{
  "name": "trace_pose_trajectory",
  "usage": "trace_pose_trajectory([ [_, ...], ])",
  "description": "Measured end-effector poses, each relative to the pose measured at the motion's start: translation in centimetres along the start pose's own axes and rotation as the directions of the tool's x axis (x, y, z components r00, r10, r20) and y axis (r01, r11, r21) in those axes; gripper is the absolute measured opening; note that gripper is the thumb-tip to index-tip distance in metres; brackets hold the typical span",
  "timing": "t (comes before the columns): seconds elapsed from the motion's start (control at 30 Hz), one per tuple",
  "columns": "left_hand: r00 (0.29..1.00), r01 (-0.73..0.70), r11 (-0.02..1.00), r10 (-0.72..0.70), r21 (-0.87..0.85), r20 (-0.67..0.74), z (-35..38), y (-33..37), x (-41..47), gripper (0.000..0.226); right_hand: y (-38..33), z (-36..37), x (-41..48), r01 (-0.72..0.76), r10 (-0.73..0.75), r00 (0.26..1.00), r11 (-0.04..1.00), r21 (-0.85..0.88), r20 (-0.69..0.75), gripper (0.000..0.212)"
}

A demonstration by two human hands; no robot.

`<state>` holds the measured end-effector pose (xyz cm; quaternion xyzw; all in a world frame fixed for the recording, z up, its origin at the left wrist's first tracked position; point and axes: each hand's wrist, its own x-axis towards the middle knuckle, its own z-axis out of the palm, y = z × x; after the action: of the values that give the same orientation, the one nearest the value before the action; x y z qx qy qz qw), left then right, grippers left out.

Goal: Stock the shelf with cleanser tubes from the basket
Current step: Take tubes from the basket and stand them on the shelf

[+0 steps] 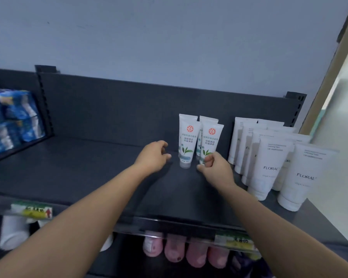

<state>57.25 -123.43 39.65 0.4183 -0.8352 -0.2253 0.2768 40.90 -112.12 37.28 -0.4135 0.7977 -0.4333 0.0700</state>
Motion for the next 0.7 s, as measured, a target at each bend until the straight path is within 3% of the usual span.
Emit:
trace_pose_trajectory([
  [0.33,0.989,0.117,0.866,-0.057,0.487,-0.138,-8.2,-4.7,-8.6,0.035,-7.2,4.1,-5.2,0.333,-0.282,0.908,0.935,-0.123,0.309,0.051],
  [0.7,0.918,0.397,0.619,-0.255,0.678,-0.304,-17.6,-10.6,-20.8,0.029,-16.3,10.4,-13.2,0.681,-0.563,0.623,0.732,-0.021,0.543,0.055],
])
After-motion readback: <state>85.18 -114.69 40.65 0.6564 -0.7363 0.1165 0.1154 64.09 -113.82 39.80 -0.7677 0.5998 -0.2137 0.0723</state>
